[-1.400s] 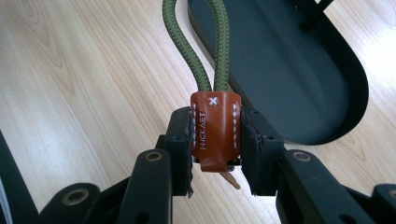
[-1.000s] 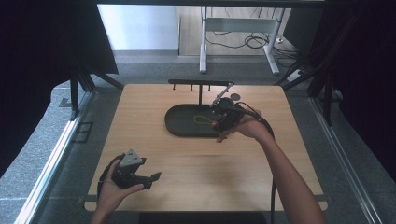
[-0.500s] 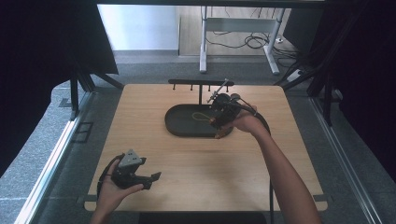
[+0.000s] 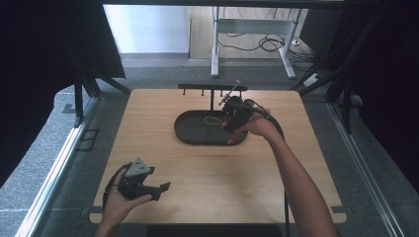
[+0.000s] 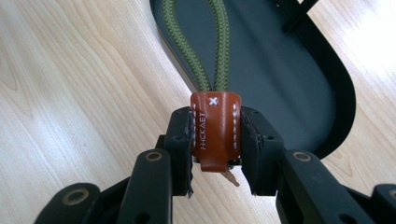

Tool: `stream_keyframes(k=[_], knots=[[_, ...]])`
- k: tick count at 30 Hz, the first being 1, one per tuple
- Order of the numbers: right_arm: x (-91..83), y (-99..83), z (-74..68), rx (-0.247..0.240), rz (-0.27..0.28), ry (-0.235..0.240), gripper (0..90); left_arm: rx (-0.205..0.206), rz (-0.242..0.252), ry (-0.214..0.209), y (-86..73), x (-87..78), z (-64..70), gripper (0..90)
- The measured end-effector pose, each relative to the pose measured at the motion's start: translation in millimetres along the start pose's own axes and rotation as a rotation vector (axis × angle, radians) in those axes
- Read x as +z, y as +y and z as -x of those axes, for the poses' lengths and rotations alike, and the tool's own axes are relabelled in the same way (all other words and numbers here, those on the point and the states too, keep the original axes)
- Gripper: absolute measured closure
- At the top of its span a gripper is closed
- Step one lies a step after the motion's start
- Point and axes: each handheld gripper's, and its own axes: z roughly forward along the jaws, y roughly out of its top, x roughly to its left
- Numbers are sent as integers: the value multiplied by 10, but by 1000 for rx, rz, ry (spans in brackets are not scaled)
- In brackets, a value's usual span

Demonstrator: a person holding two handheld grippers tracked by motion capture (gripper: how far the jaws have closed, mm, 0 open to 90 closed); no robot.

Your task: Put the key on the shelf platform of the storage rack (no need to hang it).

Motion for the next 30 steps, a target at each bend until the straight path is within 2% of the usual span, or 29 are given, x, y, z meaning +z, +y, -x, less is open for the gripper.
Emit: stream_keyframes(k=[4, 13, 20, 24, 30], knots=[[-1, 35, 19, -8, -9, -5, 670, 3, 0, -1, 2, 1, 4, 197], [16, 94, 91, 12, -8, -17, 671, -3, 4, 4, -6, -19, -20, 197], [55, 183, 113, -1, -10, -23, 671, 10, -7, -5, 4, 15, 11, 197], [76, 230, 135, 9, -15, -25, 670, 10, -3, -5, 3, 8, 3, 197], [146, 282, 172, -5, -13, -26, 670, 2, -4, -7, -11, 15, -22, 197]])
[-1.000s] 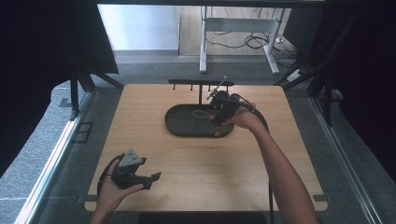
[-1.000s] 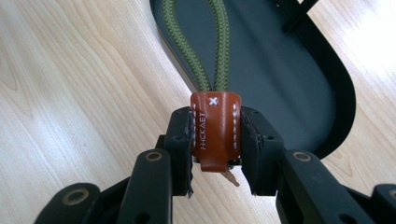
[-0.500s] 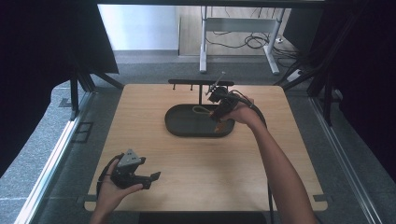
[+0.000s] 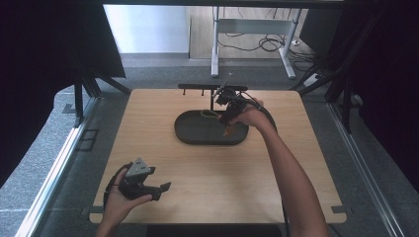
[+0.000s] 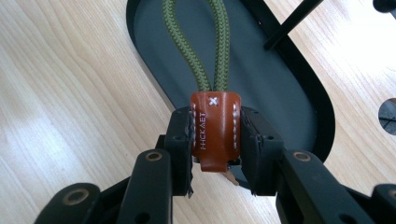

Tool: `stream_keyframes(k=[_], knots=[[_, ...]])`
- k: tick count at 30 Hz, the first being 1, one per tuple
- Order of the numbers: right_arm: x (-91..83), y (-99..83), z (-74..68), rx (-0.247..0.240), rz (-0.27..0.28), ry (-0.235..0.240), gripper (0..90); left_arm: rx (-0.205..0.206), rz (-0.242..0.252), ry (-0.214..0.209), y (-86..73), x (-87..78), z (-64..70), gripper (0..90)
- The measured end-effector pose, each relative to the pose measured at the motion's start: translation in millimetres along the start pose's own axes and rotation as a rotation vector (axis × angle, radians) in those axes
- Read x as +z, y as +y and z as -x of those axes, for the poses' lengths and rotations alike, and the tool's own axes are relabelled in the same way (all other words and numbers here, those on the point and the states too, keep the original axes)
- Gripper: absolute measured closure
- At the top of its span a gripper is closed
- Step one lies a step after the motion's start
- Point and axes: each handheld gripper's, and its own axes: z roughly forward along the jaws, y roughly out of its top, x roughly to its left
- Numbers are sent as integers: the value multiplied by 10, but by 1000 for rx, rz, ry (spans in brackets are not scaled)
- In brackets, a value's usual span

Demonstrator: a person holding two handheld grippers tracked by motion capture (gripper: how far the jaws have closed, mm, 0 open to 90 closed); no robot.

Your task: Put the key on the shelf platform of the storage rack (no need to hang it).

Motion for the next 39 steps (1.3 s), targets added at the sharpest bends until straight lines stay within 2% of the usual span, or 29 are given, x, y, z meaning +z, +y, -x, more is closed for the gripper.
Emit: stream_keyframes(k=[6, 9, 13, 20, 23, 39], knots=[[74, 63, 75, 13, -18, -2, 670, -13, 16, 5, -5, -10, -16, 197], [113, 91, 123, 4, -15, -6, 670, -18, 20, 9, -10, -29, -29, 197], [175, 114, 185, 23, -11, -27, 670, -20, 19, 11, -17, -44, -43, 197], [318, 104, 293, 40, -3, -22, 670, -17, 22, 11, -9, -46, -26, 197], [383, 88, 307, 55, -2, -20, 670, -18, 23, 10, -11, -47, -28, 197], [656, -16, 321, 39, 2, -20, 667, -16, 14, 6, -12, -23, -28, 197]])
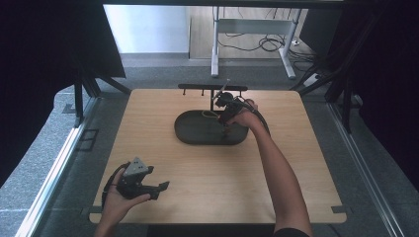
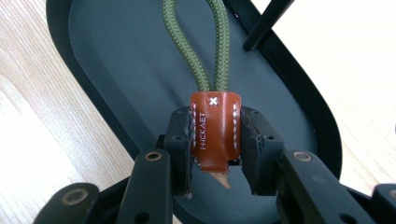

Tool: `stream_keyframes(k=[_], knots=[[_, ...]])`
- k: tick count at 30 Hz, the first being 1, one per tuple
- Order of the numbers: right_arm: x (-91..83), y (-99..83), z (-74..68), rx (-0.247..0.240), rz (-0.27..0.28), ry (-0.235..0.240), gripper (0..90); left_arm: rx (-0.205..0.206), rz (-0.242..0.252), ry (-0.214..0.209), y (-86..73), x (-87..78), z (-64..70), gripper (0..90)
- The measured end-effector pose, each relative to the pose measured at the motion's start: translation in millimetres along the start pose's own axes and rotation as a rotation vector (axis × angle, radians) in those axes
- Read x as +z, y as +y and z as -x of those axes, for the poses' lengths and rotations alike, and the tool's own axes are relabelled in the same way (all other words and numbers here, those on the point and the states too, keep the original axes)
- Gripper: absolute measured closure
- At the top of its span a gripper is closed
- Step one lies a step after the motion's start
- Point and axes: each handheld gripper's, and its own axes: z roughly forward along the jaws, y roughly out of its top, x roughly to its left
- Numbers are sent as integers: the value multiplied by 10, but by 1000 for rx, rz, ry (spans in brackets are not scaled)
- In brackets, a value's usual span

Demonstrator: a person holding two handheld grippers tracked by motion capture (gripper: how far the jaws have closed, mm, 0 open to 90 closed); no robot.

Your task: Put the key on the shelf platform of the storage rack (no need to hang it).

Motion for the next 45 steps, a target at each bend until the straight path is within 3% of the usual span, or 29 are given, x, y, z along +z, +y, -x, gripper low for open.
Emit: stream_keyframes(k=[14, 22, 36, 45], knots=[[80, -75, -8, -1, -10, 0, 659, 4, -1, -3, 6, 11, 14, 197], [31, -86, -14, 7, 9, 10, 592, 4, -3, -2, 5, 13, 11, 197], [-180, -208, -78, 20, 62, 12, 565, 12, -6, -3, 16, 29, 37, 197], [-419, -442, -213, 21, 125, 21, 511, 13, -8, 5, 18, 30, 42, 197]])
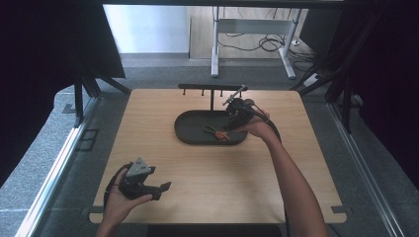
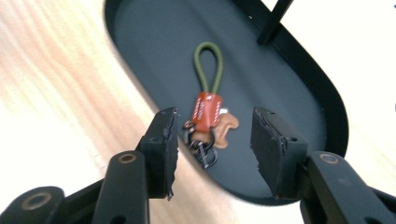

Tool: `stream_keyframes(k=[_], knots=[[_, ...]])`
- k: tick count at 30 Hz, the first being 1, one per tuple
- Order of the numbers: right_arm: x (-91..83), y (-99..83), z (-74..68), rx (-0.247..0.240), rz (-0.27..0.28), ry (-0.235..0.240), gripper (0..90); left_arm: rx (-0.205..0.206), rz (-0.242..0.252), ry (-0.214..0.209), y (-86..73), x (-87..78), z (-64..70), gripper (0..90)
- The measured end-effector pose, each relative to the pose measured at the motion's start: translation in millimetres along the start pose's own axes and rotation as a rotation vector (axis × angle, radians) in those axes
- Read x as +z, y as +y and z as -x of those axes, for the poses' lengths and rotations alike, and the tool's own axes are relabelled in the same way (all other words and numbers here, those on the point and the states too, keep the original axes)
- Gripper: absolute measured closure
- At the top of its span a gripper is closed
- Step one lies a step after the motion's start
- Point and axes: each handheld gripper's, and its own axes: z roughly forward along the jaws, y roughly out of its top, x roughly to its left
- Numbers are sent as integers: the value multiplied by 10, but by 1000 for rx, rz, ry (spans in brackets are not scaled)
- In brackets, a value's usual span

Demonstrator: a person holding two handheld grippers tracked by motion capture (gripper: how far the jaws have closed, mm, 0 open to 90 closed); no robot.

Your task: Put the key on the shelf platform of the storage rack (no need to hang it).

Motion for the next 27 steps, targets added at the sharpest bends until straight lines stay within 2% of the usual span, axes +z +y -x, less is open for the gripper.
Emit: stream_keyframes(k=[4, 10, 17, 20, 27], knots=[[-86, -176, -77, -7, 30, 5, 481, 0, -1, 8, 1, -12, -6, 197], [-168, -516, -181, 18, 65, 11, 473, 3, -8, 18, 3, -6, -3, 197], [-222, -1017, -298, 61, 114, 15, 472, 17, -13, 25, 19, -6, 35, 197], [-239, -1243, -356, 72, 110, -4, 472, 20, -16, 27, 23, 0, 52, 197], [-306, -1712, -489, 106, 147, -24, 473, 30, -22, 33, 35, 34, 85, 197]])
